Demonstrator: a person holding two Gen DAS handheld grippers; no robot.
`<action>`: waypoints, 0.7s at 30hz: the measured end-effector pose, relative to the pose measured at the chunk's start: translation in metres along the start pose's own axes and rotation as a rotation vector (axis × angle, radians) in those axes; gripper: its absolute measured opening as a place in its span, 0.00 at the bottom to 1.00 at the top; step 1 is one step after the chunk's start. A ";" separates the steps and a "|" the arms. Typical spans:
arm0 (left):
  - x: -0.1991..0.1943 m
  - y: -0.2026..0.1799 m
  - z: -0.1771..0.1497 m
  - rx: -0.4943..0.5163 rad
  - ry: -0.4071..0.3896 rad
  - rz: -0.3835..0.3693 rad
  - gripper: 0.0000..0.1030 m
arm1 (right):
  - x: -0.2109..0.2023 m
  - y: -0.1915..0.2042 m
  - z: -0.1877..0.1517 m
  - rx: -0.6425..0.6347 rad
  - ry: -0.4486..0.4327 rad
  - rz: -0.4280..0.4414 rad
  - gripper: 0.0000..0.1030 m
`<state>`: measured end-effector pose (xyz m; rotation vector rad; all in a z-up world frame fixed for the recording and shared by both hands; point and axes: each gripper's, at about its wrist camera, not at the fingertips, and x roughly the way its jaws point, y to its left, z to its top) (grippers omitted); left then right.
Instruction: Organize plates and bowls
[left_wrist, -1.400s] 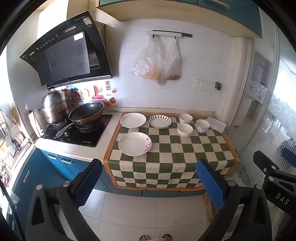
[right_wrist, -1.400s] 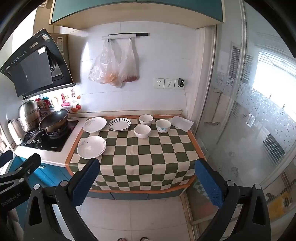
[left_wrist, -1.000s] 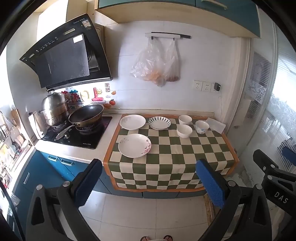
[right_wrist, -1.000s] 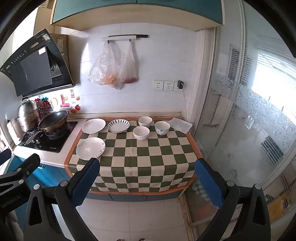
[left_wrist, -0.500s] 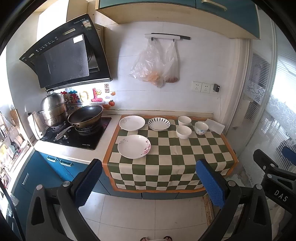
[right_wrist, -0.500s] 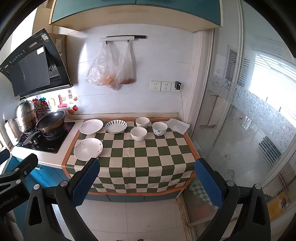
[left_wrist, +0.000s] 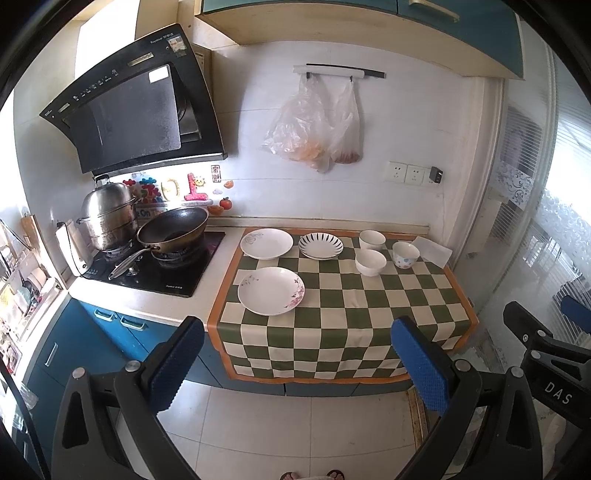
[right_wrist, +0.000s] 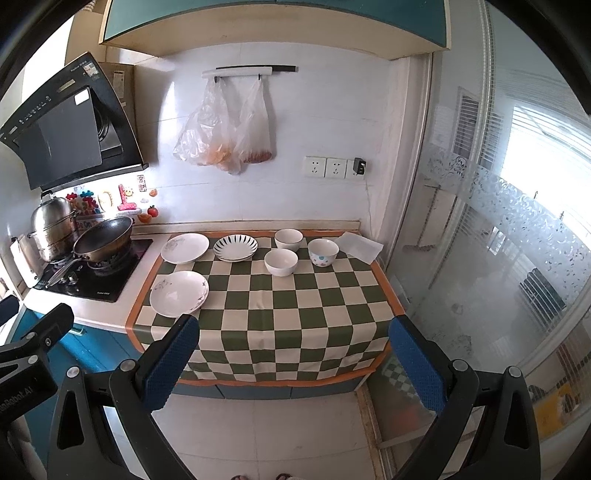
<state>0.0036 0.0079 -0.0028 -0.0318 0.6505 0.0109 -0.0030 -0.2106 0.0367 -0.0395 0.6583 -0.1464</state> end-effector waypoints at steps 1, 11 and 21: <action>0.000 0.001 0.000 -0.001 0.000 0.000 1.00 | 0.000 0.000 0.000 0.000 0.000 0.000 1.00; 0.003 0.004 0.002 -0.001 -0.004 0.015 1.00 | 0.005 0.006 -0.003 -0.005 0.008 0.003 1.00; 0.003 0.005 0.002 -0.002 -0.006 0.014 1.00 | 0.007 0.008 -0.001 -0.005 0.007 -0.001 1.00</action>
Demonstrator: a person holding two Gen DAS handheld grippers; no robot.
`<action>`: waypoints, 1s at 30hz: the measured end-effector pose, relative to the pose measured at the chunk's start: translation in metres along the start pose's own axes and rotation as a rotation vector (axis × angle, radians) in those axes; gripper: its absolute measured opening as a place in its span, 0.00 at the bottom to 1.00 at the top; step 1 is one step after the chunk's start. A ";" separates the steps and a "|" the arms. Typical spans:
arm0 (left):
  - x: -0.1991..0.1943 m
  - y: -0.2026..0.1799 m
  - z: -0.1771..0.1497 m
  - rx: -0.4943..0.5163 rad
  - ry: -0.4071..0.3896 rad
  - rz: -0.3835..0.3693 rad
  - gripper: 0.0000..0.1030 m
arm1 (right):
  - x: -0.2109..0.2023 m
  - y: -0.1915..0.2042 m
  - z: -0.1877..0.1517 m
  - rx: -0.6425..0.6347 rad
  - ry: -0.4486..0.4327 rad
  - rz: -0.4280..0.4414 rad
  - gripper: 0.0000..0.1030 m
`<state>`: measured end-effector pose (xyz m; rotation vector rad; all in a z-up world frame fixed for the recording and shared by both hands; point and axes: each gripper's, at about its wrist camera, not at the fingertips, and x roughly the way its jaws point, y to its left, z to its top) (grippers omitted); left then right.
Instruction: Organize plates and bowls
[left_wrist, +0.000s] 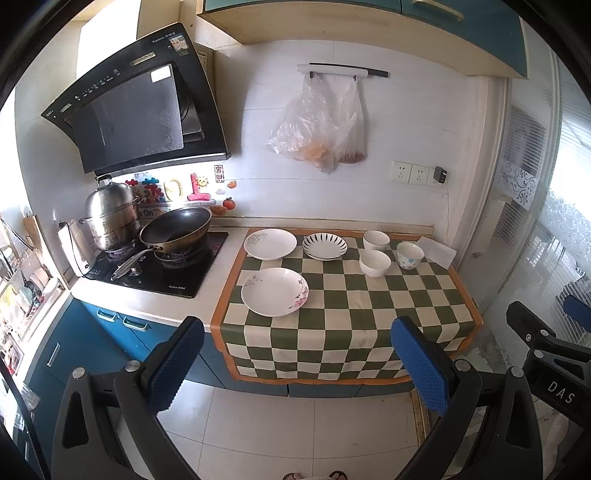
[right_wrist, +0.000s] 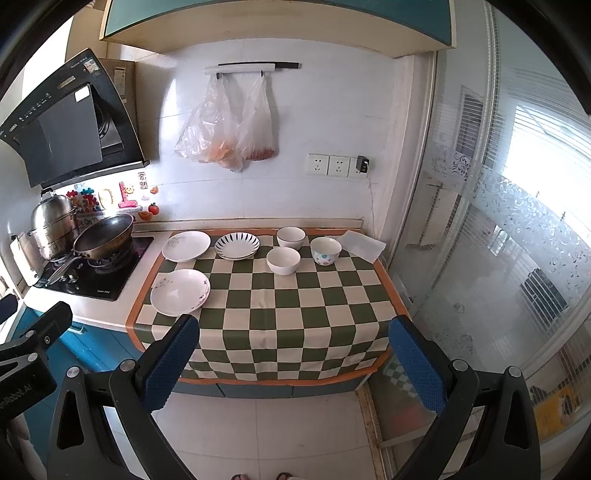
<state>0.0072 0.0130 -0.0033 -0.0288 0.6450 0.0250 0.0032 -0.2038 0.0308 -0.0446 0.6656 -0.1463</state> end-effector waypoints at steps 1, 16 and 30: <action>0.000 0.000 0.000 0.001 -0.001 0.000 1.00 | 0.000 0.000 0.000 0.001 -0.001 0.000 1.00; 0.003 -0.005 -0.001 0.019 0.041 0.002 1.00 | 0.003 -0.003 -0.001 -0.008 0.023 0.005 1.00; 0.006 -0.003 0.001 0.024 0.042 0.005 1.00 | 0.005 -0.003 -0.006 -0.006 0.033 0.007 1.00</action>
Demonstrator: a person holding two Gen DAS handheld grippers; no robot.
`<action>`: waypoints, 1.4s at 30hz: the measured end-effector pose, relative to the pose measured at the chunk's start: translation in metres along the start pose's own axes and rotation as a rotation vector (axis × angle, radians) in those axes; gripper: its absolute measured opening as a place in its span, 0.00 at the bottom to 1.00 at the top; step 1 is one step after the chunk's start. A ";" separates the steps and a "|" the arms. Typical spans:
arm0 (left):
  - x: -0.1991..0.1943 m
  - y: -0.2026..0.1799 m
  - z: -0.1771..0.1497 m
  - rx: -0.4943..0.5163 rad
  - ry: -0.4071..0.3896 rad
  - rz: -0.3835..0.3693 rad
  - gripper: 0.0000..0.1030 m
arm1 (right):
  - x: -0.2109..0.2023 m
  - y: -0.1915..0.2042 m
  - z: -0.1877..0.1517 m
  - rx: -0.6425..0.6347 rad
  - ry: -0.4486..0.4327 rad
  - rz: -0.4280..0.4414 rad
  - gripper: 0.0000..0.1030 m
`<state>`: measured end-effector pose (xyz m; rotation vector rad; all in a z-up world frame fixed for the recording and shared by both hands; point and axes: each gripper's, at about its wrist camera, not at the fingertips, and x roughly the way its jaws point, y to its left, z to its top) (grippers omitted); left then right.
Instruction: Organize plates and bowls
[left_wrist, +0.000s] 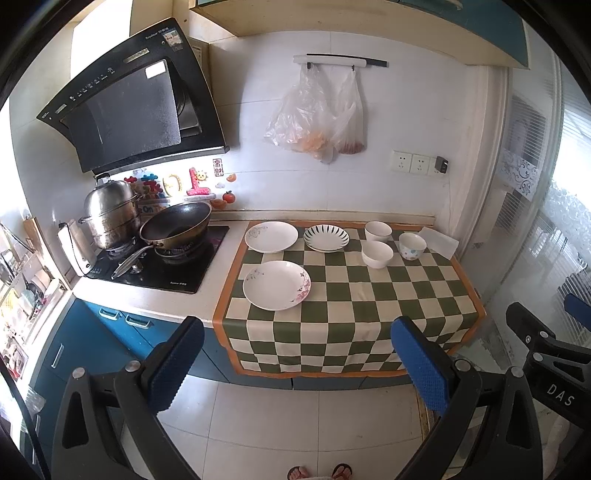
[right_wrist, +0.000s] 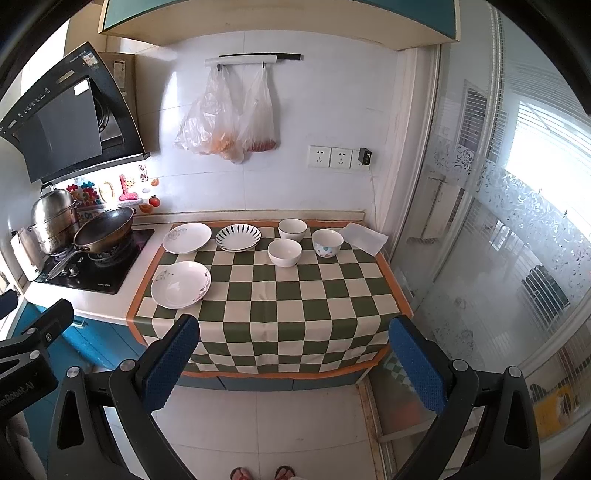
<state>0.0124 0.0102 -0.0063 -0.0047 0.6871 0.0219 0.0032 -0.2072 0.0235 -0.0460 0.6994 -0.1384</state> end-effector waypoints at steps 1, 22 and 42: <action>0.000 0.000 0.000 0.000 0.000 0.000 1.00 | 0.000 0.000 0.000 0.001 0.001 0.000 1.00; 0.122 0.062 0.022 -0.017 0.077 0.083 1.00 | 0.124 0.051 0.014 0.107 0.153 0.063 1.00; 0.420 0.100 0.044 -0.077 0.448 0.196 1.00 | 0.499 0.147 0.058 0.046 0.536 0.315 1.00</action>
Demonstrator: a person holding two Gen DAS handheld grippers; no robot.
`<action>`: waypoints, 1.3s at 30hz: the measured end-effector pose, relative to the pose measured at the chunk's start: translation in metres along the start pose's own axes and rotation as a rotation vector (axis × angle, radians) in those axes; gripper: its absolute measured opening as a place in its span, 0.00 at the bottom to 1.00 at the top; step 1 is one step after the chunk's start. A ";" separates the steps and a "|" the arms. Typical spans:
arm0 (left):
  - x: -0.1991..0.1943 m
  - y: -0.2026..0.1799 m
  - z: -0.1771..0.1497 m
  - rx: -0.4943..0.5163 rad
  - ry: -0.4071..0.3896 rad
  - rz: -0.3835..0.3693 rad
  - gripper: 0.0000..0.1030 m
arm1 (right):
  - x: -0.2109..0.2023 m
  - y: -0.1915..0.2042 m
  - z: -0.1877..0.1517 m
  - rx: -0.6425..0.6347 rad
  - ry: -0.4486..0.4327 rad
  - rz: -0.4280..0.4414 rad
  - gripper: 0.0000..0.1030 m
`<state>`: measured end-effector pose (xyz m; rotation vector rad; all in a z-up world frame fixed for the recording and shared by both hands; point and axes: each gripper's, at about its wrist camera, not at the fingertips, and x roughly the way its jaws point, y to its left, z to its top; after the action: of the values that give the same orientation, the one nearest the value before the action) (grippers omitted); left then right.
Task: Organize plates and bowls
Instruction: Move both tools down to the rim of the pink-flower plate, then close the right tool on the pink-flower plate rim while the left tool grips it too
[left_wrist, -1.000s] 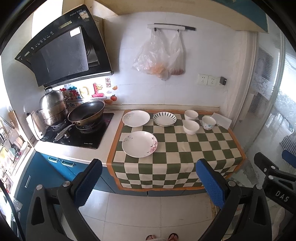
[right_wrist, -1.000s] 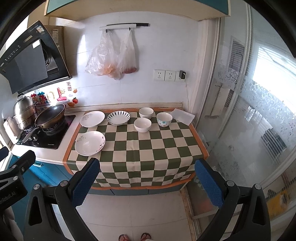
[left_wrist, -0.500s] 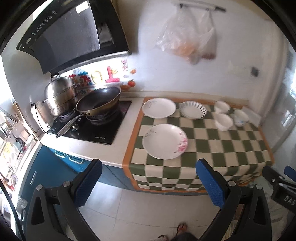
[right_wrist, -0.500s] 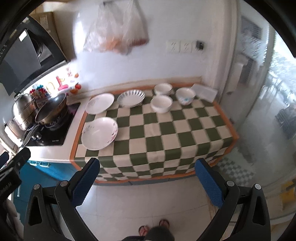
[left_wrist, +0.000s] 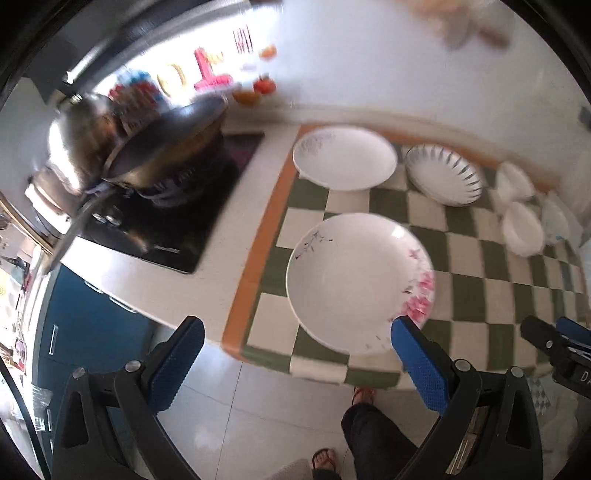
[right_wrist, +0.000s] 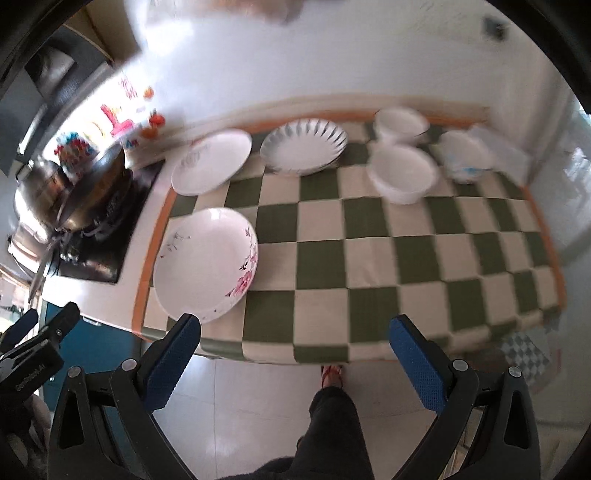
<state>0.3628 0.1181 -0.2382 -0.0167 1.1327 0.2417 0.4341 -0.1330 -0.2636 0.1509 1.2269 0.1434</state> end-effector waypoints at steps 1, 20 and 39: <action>0.021 -0.003 0.009 0.003 0.036 -0.002 1.00 | 0.020 0.000 0.009 -0.001 0.040 0.021 1.00; 0.194 0.024 0.055 -0.091 0.388 -0.111 0.60 | 0.250 0.023 0.100 0.064 0.395 0.271 0.70; 0.171 0.002 0.068 -0.053 0.392 -0.263 0.31 | 0.238 0.030 0.093 0.098 0.405 0.281 0.15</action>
<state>0.4923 0.1605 -0.3627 -0.2680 1.4977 0.0325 0.5996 -0.0617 -0.4471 0.3946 1.6133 0.3716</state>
